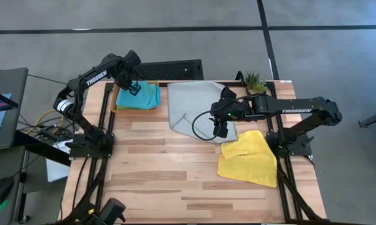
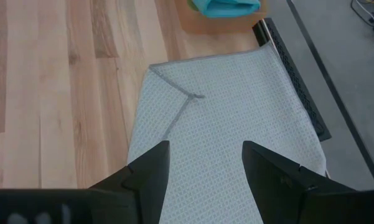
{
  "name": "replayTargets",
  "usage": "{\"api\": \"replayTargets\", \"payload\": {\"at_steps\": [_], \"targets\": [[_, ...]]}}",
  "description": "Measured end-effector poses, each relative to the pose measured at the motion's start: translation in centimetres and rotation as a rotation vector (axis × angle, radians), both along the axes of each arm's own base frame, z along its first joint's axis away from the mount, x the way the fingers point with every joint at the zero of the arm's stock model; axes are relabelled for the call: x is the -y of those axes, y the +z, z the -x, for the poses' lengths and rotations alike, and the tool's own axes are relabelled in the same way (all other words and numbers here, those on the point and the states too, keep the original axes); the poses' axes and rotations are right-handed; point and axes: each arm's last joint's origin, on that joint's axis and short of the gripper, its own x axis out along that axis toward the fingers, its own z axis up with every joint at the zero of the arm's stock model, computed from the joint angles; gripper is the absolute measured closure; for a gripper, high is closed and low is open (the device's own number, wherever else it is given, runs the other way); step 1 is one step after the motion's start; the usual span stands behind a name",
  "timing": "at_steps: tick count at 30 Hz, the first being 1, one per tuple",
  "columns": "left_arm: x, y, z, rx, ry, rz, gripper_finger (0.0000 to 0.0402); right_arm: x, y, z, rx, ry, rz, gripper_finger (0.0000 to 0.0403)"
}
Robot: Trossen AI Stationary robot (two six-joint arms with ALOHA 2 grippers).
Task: Fold microfiber towels
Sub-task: Put the blue microfiber towel into the orange bin, then fold the gray microfiber towel
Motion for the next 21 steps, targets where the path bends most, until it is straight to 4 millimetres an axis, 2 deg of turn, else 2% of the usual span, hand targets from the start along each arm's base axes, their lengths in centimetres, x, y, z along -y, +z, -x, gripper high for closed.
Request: {"api": "replayTargets", "payload": {"at_steps": [5,16,21], "targets": [[0.02,0.0,0.01,-0.004,-0.011,0.004,0.0378,0.0,0.0,0.0,0.0,0.0,0.0,0.0177],[-0.03,0.01,0.02,-0.02,-0.046,0.003,0.0261,0.0,0.0,0.01,-0.001,-0.001,0.0,0.0177],[0.39,0.33,0.03,0.025,-0.048,0.029,0.0244,-0.01,-0.05,0.06,-0.008,0.002,-0.005,0.0177]]}}
